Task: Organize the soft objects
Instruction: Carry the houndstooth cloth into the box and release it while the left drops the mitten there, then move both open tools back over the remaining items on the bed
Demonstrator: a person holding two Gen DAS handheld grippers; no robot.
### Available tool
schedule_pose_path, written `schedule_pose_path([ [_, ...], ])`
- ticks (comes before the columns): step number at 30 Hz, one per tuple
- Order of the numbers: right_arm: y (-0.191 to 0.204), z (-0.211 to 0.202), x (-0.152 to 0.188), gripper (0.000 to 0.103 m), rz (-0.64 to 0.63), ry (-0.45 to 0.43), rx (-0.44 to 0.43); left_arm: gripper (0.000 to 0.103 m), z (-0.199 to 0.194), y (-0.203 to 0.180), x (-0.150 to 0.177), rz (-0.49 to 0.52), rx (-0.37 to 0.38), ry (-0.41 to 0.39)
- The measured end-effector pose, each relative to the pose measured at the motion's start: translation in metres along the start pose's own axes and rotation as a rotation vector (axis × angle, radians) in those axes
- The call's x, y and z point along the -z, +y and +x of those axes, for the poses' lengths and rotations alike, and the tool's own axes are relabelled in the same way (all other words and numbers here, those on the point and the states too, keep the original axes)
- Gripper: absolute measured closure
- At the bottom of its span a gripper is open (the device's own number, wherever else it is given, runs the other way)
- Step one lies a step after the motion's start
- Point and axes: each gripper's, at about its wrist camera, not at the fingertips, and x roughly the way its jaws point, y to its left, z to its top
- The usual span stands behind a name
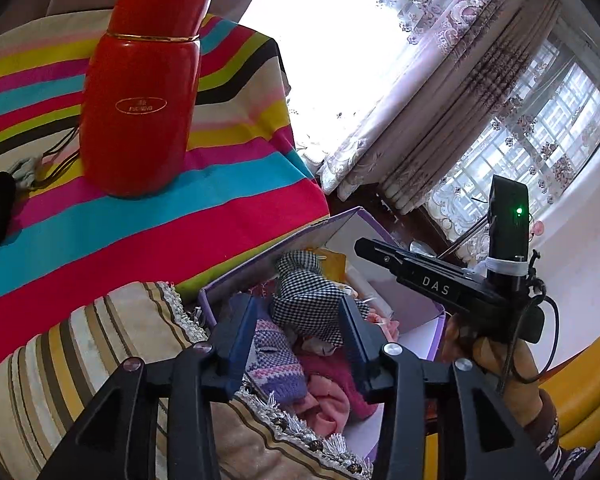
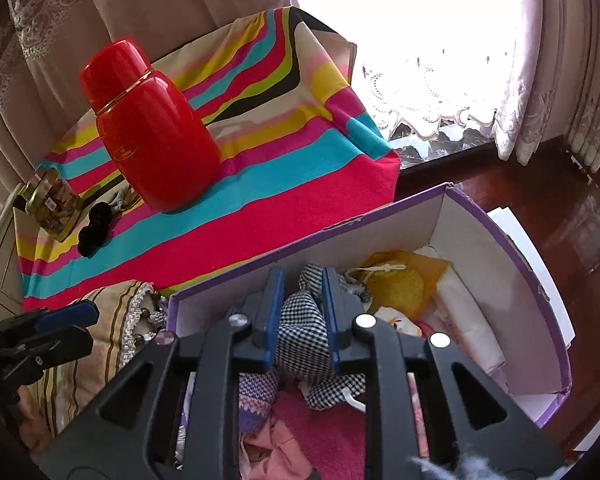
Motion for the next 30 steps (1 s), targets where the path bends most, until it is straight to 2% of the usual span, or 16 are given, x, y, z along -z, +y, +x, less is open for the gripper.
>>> schedule_pose_path([
  [6, 0.005, -0.002, -0.001, 0.071, -0.002, -0.002, -0.002, 0.059, -0.001, 0.004, 0.0, -0.015, 0.004, -0.009],
  [10, 0.015, -0.004, -0.001, 0.058, -0.019, -0.005, -0.007, 0.059, -0.005, 0.007, 0.0, -0.023, 0.003, -0.021],
  [13, 0.026, -0.005, -0.001, 0.052, -0.034, -0.003, -0.021, 0.059, -0.009, 0.013, 0.0, -0.04, -0.003, -0.031],
  [20, 0.061, 0.003, 0.001, 0.049, -0.089, 0.028, -0.06, 0.059, -0.026, 0.039, -0.004, -0.087, -0.048, -0.072],
  [30, 0.115, 0.024, 0.002, 0.045, -0.18, 0.074, -0.115, 0.059, -0.06, 0.112, -0.018, -0.217, -0.189, -0.138],
])
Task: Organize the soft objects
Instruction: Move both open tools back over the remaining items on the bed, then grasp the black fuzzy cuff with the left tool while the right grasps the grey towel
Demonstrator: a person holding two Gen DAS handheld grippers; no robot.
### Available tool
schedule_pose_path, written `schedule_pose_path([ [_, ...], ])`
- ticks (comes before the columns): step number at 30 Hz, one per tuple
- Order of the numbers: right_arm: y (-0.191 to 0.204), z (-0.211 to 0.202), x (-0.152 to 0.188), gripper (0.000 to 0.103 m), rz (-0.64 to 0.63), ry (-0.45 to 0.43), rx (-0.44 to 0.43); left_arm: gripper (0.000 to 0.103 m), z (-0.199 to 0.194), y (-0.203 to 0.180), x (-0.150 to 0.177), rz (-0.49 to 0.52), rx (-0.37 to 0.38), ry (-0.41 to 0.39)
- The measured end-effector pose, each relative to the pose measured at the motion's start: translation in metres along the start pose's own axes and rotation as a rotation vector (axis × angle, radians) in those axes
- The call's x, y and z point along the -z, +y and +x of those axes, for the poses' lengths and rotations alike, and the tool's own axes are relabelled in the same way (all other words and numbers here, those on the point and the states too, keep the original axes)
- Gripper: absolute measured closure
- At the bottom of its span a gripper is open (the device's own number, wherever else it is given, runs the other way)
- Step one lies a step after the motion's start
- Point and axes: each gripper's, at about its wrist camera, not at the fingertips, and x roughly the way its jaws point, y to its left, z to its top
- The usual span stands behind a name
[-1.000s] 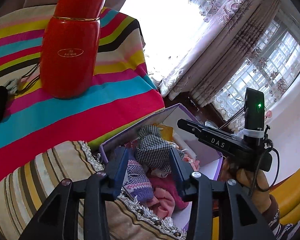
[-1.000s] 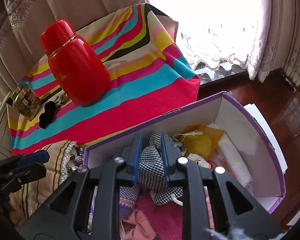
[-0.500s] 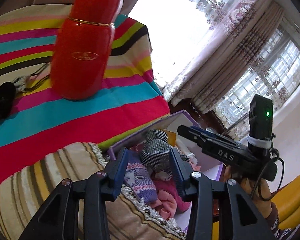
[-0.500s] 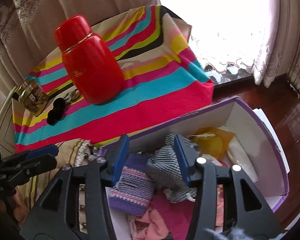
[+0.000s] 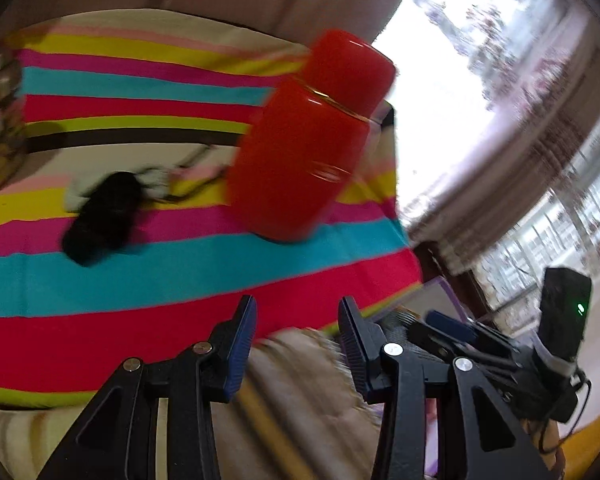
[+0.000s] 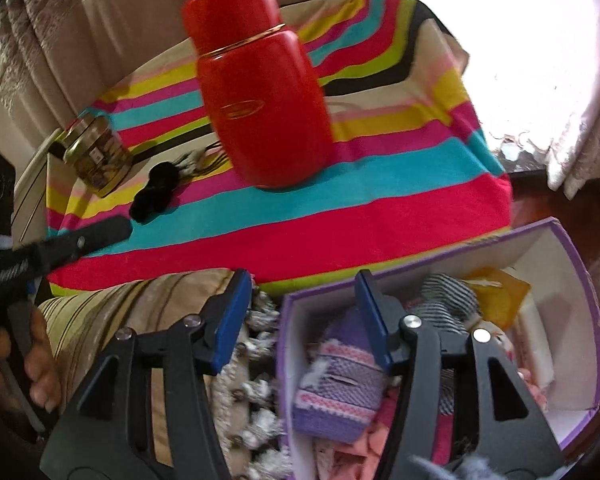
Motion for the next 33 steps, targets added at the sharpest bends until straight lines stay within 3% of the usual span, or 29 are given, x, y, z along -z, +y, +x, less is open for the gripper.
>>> schedule_pose_path([
  [5, 0.023, 0.013, -0.01, 0.043, -0.042, 0.01, -0.025, 0.059, -0.003, 0.043, -0.017, -0.056, -0.081, -0.019],
  [9, 0.042, 0.027, -0.02, 0.041, -0.078, 0.023, -0.046, 0.046, 0.0, 0.079, -0.03, -0.114, -0.138, -0.018],
  [12, 0.054, 0.035, -0.026, 0.041, -0.103, 0.031, -0.06, 0.044, 0.008, 0.102, -0.039, -0.145, -0.17, -0.004],
  [21, 0.098, 0.059, -0.045, 0.039, -0.187, 0.05, -0.1, 0.042, 0.048, 0.136, -0.055, -0.159, -0.215, 0.064],
  [25, 0.119, 0.071, -0.054, 0.038, -0.227, 0.056, -0.115, 0.036, 0.065, 0.144, -0.058, -0.149, -0.225, 0.096],
  [31, 0.143, 0.094, -0.065, 0.036, -0.268, 0.074, -0.13, 0.037, 0.071, 0.156, -0.06, -0.149, -0.205, 0.08],
  [33, 0.15, 0.103, -0.069, 0.036, -0.276, 0.083, -0.13, 0.048, 0.072, 0.158, -0.061, -0.137, -0.206, 0.075],
])
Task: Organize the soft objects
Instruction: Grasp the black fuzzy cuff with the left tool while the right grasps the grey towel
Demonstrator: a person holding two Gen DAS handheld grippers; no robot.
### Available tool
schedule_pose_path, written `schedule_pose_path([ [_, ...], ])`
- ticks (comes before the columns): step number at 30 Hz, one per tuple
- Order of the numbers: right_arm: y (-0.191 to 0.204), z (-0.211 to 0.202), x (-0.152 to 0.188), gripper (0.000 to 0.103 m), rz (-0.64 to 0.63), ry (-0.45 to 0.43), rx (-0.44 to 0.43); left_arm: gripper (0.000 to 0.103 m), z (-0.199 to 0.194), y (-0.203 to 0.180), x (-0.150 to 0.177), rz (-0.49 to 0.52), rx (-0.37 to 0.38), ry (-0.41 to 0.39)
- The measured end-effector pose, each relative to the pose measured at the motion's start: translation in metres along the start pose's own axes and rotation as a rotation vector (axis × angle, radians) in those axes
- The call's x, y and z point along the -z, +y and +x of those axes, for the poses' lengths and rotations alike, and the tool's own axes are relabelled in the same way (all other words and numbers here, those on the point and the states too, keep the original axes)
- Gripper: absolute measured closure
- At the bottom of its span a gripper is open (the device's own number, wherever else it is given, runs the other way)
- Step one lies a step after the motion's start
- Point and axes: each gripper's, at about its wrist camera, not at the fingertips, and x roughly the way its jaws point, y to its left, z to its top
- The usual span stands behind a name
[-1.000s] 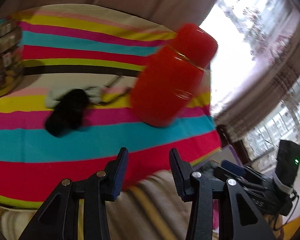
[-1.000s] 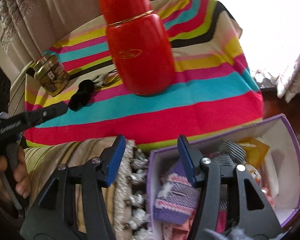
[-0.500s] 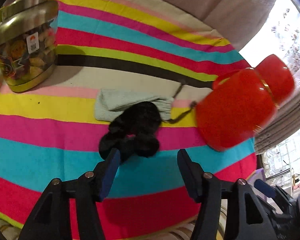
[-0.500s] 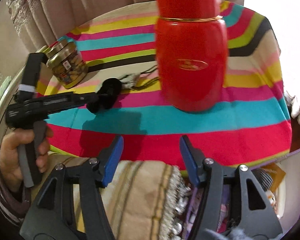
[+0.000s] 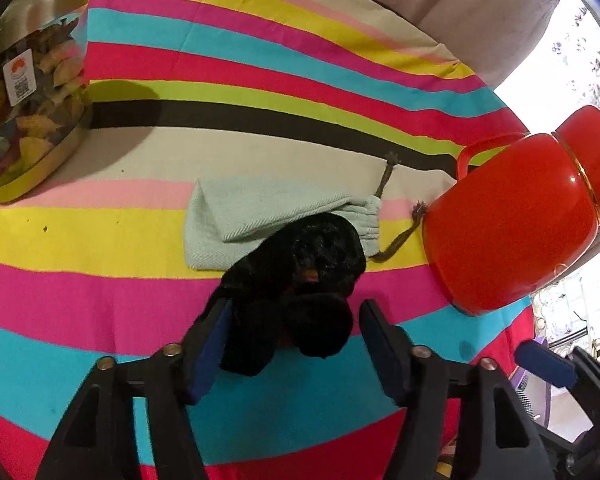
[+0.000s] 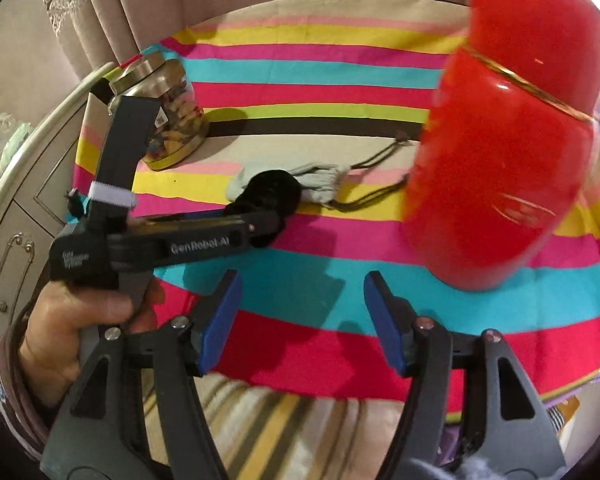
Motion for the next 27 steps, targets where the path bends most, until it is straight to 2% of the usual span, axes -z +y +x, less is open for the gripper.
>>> schedule_pose_path([
  [3, 0.006, 0.014, -0.008, 0.036, -0.013, 0.014, 0.006, 0.069, -0.002, 0.007, 0.0, -0.016, 0.007, -0.016],
  [6, 0.013, 0.026, -0.018, 0.036, -0.038, 0.023, 0.019, 0.076, -0.005, 0.017, 0.0, -0.053, 0.041, -0.03],
  [12, 0.026, 0.046, -0.031, 0.032, -0.166, 0.045, 0.083, 0.08, -0.018, 0.034, 0.003, -0.116, 0.076, -0.089],
  [19, 0.035, 0.076, -0.047, 0.03, -0.336, 0.055, 0.143, 0.08, -0.046, 0.058, 0.005, -0.21, 0.037, -0.226],
  [23, 0.043, 0.096, -0.054, 0.03, -0.45, 0.062, 0.145, 0.08, -0.053, 0.071, 0.005, -0.26, 0.016, -0.266],
  [27, 0.049, 0.114, -0.06, 0.03, -0.545, 0.093, 0.11, 0.08, -0.055, 0.081, 0.005, -0.297, 0.007, -0.287],
])
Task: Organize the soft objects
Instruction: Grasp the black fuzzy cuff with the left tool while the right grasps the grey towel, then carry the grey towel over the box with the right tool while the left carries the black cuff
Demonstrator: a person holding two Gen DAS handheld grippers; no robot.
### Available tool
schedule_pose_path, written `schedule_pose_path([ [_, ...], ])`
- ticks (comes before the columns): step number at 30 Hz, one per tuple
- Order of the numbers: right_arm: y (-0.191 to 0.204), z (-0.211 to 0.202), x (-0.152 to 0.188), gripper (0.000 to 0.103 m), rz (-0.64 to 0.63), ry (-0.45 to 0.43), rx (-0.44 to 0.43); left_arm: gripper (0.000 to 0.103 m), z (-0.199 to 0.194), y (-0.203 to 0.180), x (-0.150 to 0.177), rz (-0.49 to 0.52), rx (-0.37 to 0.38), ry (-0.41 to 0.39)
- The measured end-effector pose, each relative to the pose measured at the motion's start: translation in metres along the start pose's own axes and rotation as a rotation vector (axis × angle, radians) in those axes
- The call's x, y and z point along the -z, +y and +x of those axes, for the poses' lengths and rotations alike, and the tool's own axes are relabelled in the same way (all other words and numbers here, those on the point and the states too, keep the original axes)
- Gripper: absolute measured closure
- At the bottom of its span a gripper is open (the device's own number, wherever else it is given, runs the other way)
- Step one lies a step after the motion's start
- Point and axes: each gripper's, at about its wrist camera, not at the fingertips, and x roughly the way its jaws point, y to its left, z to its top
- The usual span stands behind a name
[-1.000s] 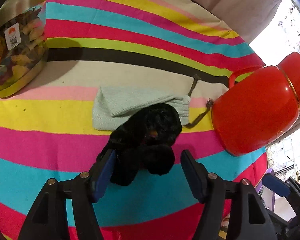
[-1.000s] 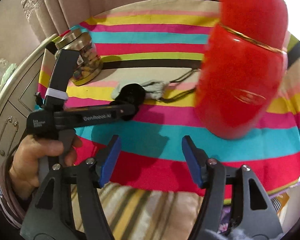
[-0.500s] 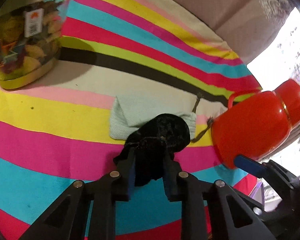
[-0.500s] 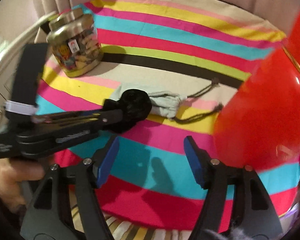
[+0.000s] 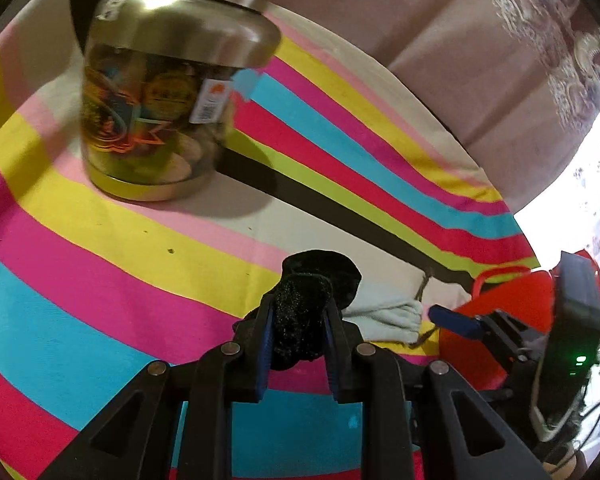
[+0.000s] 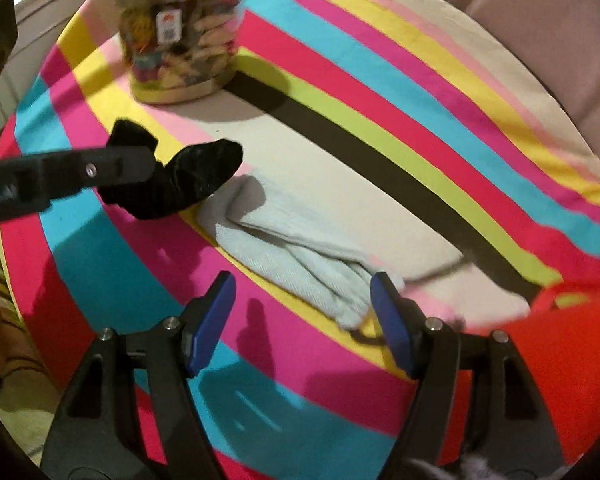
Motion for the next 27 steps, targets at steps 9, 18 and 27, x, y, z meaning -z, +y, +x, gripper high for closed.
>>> schedule_pose_path([
  [9, -0.02, 0.031, -0.012, 0.03, -0.002, 0.038, -0.091, 0.08, -0.005, 0.007, 0.0, -0.023, 0.001, -0.026],
  [18, -0.021, 0.03, -0.006, 0.074, 0.103, 0.011, -0.132, 0.08, -0.007, 0.009, 0.0, -0.025, 0.0, -0.039],
  [27, -0.013, 0.003, 0.007, 0.088, 0.183, 0.01, -0.027, 0.08, -0.012, 0.004, 0.001, -0.01, 0.0, -0.062],
])
